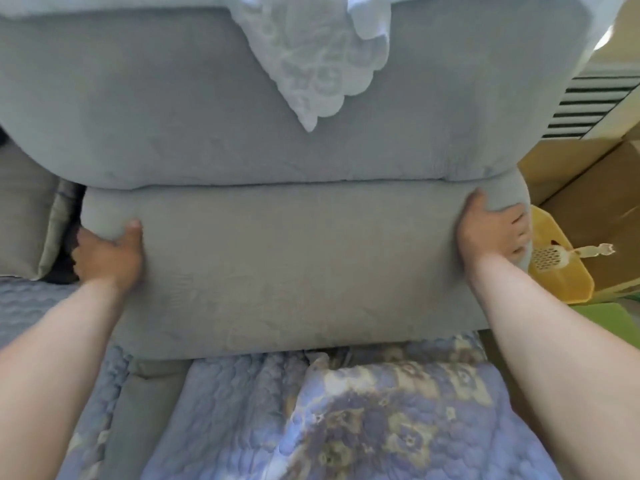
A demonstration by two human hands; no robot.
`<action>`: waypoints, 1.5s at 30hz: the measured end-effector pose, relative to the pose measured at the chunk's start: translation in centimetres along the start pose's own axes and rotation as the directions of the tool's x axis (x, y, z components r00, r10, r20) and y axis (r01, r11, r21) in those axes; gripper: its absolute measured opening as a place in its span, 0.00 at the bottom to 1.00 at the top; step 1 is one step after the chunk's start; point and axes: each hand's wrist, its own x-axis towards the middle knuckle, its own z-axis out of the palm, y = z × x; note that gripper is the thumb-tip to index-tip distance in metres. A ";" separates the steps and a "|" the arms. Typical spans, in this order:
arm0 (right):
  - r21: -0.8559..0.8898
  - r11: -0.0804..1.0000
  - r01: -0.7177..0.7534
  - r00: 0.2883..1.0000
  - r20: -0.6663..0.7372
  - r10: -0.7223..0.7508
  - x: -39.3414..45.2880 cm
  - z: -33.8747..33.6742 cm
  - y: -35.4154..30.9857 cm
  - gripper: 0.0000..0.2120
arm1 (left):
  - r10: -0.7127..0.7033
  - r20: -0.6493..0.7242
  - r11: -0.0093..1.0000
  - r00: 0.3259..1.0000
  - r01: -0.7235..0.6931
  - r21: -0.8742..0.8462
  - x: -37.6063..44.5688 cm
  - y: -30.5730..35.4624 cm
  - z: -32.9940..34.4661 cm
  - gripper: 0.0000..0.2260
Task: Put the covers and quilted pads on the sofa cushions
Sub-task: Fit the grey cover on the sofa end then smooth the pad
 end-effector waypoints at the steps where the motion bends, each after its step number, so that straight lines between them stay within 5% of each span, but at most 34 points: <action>1: 0.017 1.000 -0.020 1.000 -0.007 0.020 0.7 0.1 0.3 0.43 | -0.049 0.051 0.999 0.997 0.050 -0.019 1.9 -1.2 0.1 0.49; 3: 0.021 0.999 -0.030 0.999 0.020 0.030 2.0 -0.1 1.1 0.40 | -0.101 0.133 0.991 0.986 0.112 -0.080 5.3 -3.5 0.1 0.53; 7: 0.009 1.000 0.022 0.995 0.101 -0.023 2.1 -2.0 2.1 0.23 | -0.063 0.070 0.992 0.996 0.070 -0.106 3.3 -3.5 -0.7 0.27; 11: 0.130 0.991 -0.037 0.999 -0.016 0.040 -1.5 -5.3 6.1 0.20 | -0.081 0.049 0.968 0.996 0.090 -0.236 -3.8 -6.4 -3.9 0.24; 14: 0.266 0.961 -0.073 0.991 -0.085 0.099 -6.9 -9.7 8.8 0.21 | -0.204 0.070 0.932 0.977 0.215 -0.292 -8.2 -9.6 -9.2 0.22; 17: 0.352 0.936 0.017 0.996 -0.089 0.015 -12.4 -13.6 7.0 0.21 | -0.368 -0.091 0.799 0.925 0.265 -0.539 -7.9 -13.1 -15.2 0.27; 20: 0.426 0.903 0.054 0.998 -0.039 -0.041 -19.3 -15.4 2.2 0.19 | -0.391 -0.150 0.753 0.908 0.222 -0.620 -5.5 -13.8 -23.4 0.12; 22: 0.432 0.900 0.053 0.997 0.022 -0.069 -24.8 -14.7 -0.7 0.17 | -0.428 -0.242 0.747 0.871 0.190 -0.637 -3.7 -15.2 -29.2 0.10; 27: 0.444 0.895 0.052 0.969 0.194 -0.153 -40.1 -8.5 -5.4 0.17 | -0.516 -0.405 0.710 0.755 0.113 -0.695 3.3 -27.2 -43.8 0.06; 29: 0.457 0.889 0.042 0.952 0.253 -0.175 -46.2 -5.7 -6.9 0.17 | -0.560 -0.527 0.728 0.639 0.076 -0.681 8.7 -34.1 -48.1 0.06; 31: 0.434 0.898 0.074 0.918 0.322 -0.231 -52.7 -2.9 -8.2 0.16 | -0.600 -0.493 0.699 0.630 0.113 -0.706 12.9 -41.4 -50.4 0.20; 33: 0.445 0.891 0.094 0.856 0.421 -0.301 -60.0 -0.3 -9.0 0.14 | -0.624 -0.484 0.675 0.614 0.111 -0.730 14.7 -44.5 -49.6 0.46; 35: 0.432 0.888 0.157 0.717 0.568 -0.403 -67.4 2.9 -8.8 0.11 | -0.491 -0.345 0.806 0.800 0.266 -0.529 11.7 -41.4 -44.3 0.38; 37: 0.365 0.882 0.299 0.459 0.755 -0.468 -72.1 6.4 -8.1 0.11 | -0.326 -0.070 0.903 0.943 0.288 -0.319 5.1 -33.4 -39.1 0.33; 40: 0.387 0.780 0.491 0.170 0.836 -0.521 -69.5 8.9 -9.1 0.15 | -0.137 0.260 0.988 0.956 0.150 -0.031 0.0 -29.3 -30.4 0.36; 42: 0.413 0.661 0.627 0.031 0.834 -0.550 -63.6 9.1 -9.2 0.16 | -0.155 0.304 0.988 0.940 0.146 0.053 -0.8 -28.0 -26.7 0.37; 43: 0.379 0.612 0.694 0.017 0.841 -0.541 -60.0 8.9 -8.5 0.16 | -0.161 0.291 0.987 0.943 0.148 0.066 -0.6 -27.5 -25.4 0.38; 45: 0.192 0.571 0.798 0.124 0.875 -0.468 -51.4 7.8 -5.3 0.15 | -0.207 0.215 0.978 0.955 0.200 0.054 -0.7 -26.0 -23.5 0.41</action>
